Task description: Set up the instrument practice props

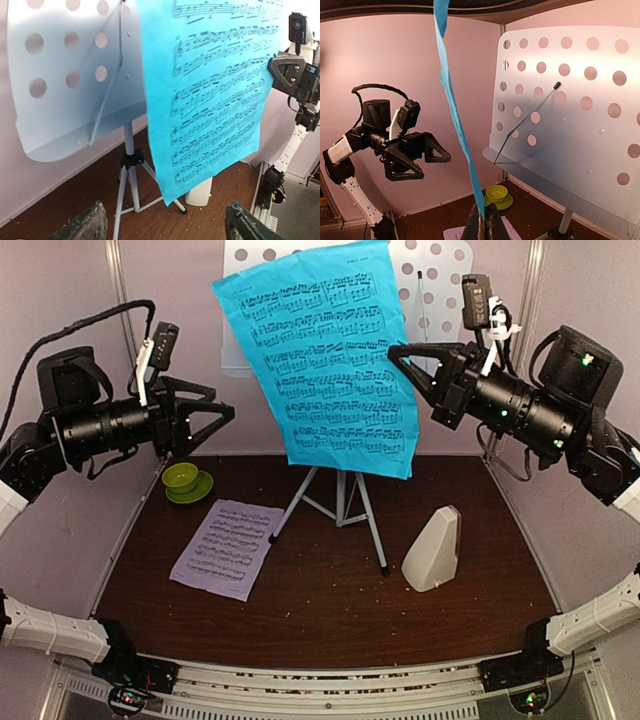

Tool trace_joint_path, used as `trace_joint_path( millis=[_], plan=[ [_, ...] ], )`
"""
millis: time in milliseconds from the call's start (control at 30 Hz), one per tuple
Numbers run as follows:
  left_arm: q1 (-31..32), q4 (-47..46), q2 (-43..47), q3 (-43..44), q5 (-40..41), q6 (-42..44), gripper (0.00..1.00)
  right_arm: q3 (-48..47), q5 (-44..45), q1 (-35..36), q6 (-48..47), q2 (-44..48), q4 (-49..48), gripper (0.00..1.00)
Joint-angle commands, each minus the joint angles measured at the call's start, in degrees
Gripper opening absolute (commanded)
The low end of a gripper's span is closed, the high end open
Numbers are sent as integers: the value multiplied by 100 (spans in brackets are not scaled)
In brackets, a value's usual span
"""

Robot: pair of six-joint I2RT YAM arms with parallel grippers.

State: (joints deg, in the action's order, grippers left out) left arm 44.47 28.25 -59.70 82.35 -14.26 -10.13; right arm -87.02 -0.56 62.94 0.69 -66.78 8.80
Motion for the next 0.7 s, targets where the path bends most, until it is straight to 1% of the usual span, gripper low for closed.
trace_joint_path(
  millis=[0, 100, 233, 467, 667],
  plan=[
    [10, -442, -223, 649, 974, 366, 82, -354, 343, -56, 88, 141, -677, 0],
    [14, -492, -421, 954, 1387, 489, 79, -517, 520, -95, 61, 70, -881, 0],
    [18, -518, -693, 1291, 1711, 679, 75, -713, 627, -203, 151, -41, -1165, 0],
    [40, -304, -1411, 2149, 1844, 1119, 68, -942, 750, -420, 320, -221, -1544, 0],
    [110, -285, -2137, 2995, 1895, 1396, 67, -1034, 774, -715, 516, -256, -1602, 0]
  ],
)
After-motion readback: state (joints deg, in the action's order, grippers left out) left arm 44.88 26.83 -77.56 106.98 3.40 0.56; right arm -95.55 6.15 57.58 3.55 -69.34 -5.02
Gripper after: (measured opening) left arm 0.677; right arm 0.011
